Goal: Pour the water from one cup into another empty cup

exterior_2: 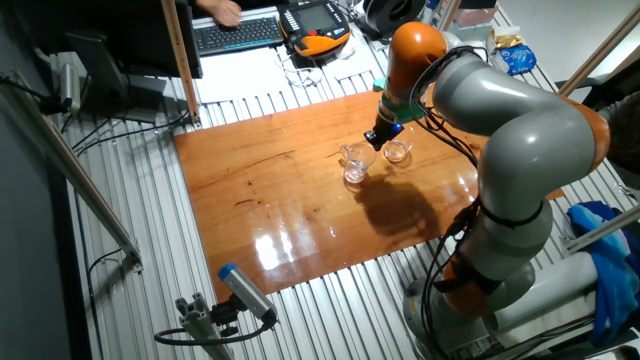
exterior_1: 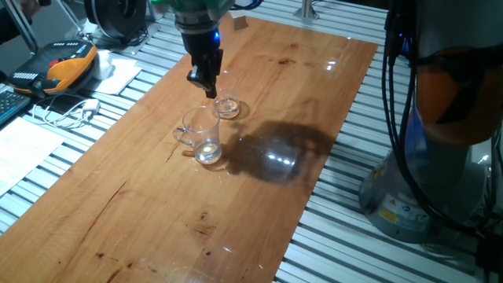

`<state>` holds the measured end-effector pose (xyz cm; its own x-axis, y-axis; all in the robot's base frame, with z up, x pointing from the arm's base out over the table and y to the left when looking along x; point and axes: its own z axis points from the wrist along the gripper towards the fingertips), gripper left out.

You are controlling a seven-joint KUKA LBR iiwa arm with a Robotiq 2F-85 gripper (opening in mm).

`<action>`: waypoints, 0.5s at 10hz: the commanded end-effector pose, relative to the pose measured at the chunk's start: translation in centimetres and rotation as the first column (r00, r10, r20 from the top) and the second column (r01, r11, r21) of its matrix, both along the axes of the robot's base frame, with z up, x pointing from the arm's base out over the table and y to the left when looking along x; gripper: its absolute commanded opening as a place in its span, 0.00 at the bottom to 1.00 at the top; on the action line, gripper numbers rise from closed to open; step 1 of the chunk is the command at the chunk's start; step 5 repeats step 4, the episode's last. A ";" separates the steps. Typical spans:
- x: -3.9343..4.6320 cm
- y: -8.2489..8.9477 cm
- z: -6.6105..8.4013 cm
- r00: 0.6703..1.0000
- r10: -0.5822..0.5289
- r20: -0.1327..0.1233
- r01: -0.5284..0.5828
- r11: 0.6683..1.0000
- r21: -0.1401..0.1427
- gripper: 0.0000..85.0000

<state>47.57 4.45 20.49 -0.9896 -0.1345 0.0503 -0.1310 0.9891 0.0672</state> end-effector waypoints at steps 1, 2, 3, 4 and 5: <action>0.00 0.0 0.0 0.999 0.050 0.002 -0.050 0.999 -0.002 0.00; 0.07 -0.1 -0.1 0.999 0.042 0.002 -0.042 0.999 0.002 0.00; 0.05 -0.2 -0.1 0.999 0.043 -0.004 -0.043 0.999 0.005 0.00; 0.01 -0.2 -0.1 0.999 0.042 -0.012 -0.042 0.999 0.009 0.00; 0.01 -0.2 -0.1 0.999 0.042 -0.012 -0.042 0.999 0.009 0.00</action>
